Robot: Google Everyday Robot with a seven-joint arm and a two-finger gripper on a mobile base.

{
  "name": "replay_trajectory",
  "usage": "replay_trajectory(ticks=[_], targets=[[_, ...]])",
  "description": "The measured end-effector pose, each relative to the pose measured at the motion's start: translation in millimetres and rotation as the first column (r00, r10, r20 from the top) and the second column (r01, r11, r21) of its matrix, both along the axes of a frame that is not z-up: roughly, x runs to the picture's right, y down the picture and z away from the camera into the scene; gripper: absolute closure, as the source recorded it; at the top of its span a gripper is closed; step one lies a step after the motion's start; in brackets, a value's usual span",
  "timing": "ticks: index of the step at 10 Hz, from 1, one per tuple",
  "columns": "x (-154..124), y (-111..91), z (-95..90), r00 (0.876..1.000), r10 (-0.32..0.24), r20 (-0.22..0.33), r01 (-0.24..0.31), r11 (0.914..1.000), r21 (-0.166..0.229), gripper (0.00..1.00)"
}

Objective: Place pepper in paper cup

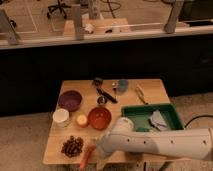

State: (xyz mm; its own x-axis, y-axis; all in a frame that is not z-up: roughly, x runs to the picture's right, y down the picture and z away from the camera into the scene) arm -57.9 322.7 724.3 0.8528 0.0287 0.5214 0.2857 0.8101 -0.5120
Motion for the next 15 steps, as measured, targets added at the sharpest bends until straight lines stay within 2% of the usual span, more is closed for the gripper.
replay_trajectory(ticks=[3,4,7,10,11,12,15], targets=[[-4,4,13.6,0.998,-0.057,-0.015,0.056,0.9983,-0.015,0.22],[-6,8,16.4,0.996,-0.084,-0.013,0.084,0.9963,-0.019,0.34],[-6,11,18.7,0.995,-0.102,-0.013,0.101,0.9945,-0.026,0.61],[-11,15,14.2,0.991,-0.128,-0.027,0.128,0.9917,-0.013,0.94],[-12,15,12.7,0.991,-0.134,-0.030,0.134,0.9910,-0.008,0.99],[-12,15,11.8,0.990,-0.135,-0.031,0.135,0.9909,-0.006,1.00],[-5,7,0.3,0.996,-0.088,-0.014,0.088,0.9958,-0.025,1.00]])
